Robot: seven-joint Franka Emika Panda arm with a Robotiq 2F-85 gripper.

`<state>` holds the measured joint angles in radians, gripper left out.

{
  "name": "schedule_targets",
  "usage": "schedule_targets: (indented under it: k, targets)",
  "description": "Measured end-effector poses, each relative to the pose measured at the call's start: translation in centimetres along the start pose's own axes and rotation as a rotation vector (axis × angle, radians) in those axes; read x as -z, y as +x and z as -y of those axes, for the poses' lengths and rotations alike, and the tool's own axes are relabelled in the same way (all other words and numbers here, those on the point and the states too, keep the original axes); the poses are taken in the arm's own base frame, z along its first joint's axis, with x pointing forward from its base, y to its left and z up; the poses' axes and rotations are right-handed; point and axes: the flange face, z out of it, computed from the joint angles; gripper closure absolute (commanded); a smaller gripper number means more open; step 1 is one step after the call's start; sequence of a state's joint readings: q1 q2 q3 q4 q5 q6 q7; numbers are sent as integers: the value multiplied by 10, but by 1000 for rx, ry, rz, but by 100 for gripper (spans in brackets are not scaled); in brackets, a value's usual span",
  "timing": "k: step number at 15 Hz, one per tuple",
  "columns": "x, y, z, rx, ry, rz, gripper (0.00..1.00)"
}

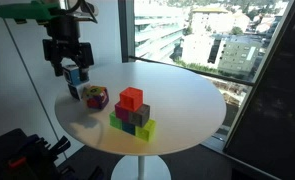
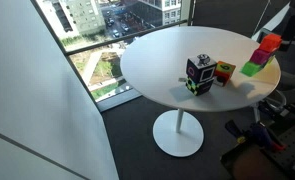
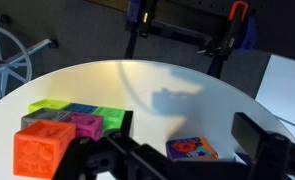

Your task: Pick up the orange block and put it on the block with the number six on it

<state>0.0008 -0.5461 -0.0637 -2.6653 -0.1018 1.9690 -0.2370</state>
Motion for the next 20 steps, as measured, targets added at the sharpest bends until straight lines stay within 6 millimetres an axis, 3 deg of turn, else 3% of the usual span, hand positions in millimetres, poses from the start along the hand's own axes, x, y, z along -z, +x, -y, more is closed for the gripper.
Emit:
schedule_targets:
  k: [14, 20]
  targets:
    - [0, 0, 0, 0, 0, -1, 0]
    - [11, 10, -4, -7, -14, -54, 0]
